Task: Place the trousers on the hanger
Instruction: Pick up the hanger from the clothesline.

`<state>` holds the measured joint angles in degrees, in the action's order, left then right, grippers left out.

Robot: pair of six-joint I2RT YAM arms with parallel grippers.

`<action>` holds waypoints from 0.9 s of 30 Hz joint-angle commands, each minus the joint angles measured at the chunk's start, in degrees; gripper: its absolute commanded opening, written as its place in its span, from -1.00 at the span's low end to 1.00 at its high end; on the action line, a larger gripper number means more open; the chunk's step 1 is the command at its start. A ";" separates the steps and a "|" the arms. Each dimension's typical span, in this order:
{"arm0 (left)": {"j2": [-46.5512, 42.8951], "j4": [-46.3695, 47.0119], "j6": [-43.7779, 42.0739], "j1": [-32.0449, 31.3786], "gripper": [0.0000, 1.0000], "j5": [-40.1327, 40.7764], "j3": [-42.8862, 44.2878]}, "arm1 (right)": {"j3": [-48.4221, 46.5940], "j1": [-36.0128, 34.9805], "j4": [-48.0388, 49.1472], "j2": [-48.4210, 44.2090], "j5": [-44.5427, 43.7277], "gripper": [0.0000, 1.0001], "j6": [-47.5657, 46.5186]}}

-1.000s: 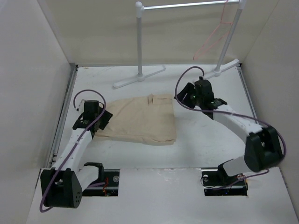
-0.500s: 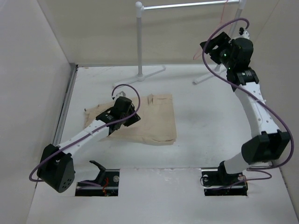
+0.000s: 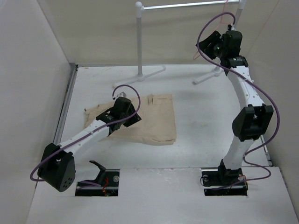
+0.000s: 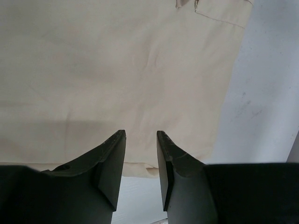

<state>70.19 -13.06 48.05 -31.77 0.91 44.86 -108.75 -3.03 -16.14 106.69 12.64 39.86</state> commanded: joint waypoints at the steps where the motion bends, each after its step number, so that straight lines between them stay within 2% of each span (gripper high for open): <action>1: 0.47 1.46 -0.86 0.17 -0.39 -0.56 -0.04 | -4.80 0.00 4.36 0.70 4.32 0.08 -0.74; 2: 0.47 1.46 -0.86 0.17 -0.39 -0.56 0.05 | -4.98 0.00 4.63 0.97 4.58 0.01 -0.66; 5: 0.65 1.46 -0.59 0.35 -0.37 -0.47 0.14 | -5.33 -0.27 5.68 1.32 4.93 -0.41 -0.48; 9: 0.65 1.37 -0.50 0.79 -0.34 -0.12 0.58 | -5.07 -0.27 7.35 -0.52 6.16 -0.67 -0.57; 14: 0.82 1.28 -0.42 1.23 -0.30 -0.12 1.63 | -4.46 -0.35 9.02 -4.21 6.78 -0.72 -1.18; 19: 1.17 0.76 -0.59 1.32 -0.17 -0.47 3.82 | -1.83 -0.53 9.37 -8.69 8.88 -0.73 -1.62; 27: 2.49 -0.56 -1.73 1.76 0.00 -2.49 11.82 | 11.35 -1.49 9.37 -15.19 9.42 -0.74 -2.15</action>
<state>72.75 -13.72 47.59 -30.48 -0.19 51.94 -101.38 -3.36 -11.68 93.82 20.43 39.97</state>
